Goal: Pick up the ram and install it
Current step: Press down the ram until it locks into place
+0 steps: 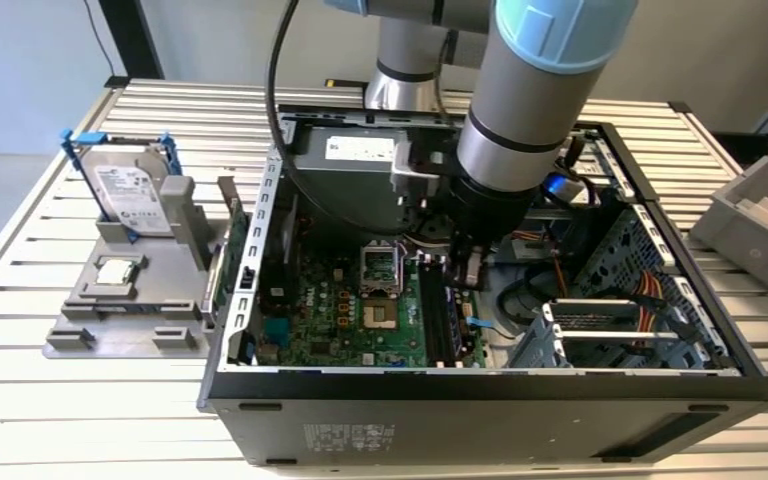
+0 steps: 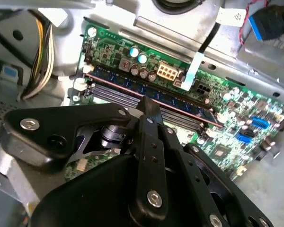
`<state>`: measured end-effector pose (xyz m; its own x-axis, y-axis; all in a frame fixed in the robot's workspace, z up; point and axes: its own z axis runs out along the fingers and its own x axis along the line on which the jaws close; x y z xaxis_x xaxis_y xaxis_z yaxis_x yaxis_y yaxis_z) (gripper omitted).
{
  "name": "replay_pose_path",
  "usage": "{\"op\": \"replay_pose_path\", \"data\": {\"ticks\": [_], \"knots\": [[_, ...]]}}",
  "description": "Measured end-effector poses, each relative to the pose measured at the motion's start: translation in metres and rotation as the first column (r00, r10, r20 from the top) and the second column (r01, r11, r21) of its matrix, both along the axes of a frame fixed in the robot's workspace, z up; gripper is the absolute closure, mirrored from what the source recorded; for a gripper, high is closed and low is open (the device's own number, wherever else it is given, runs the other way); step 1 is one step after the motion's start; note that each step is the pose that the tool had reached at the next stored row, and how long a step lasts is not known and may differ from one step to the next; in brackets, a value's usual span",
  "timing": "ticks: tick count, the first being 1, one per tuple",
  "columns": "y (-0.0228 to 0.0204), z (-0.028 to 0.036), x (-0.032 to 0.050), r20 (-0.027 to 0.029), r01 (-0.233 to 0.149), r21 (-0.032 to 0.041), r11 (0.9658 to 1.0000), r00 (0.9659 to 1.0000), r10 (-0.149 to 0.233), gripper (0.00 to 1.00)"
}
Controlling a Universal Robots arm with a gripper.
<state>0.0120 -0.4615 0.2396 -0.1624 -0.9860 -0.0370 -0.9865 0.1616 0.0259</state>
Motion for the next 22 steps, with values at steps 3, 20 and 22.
{"op": "replay_pose_path", "data": {"ticks": [3, 20, 22], "knots": [[0.0, -0.0006, 0.0, 0.0, -0.054, 0.0, 0.9985, 0.9985, 0.054, 1.0], [-0.007, -0.0018, 0.0033, -0.0016, -0.145, -0.0125, 0.9894, 0.9895, 0.145, 1.0], [-0.0111, -0.0018, 0.0033, -0.0016, -0.145, -0.0126, 0.9894, 0.9895, 0.145, 1.0]]}}
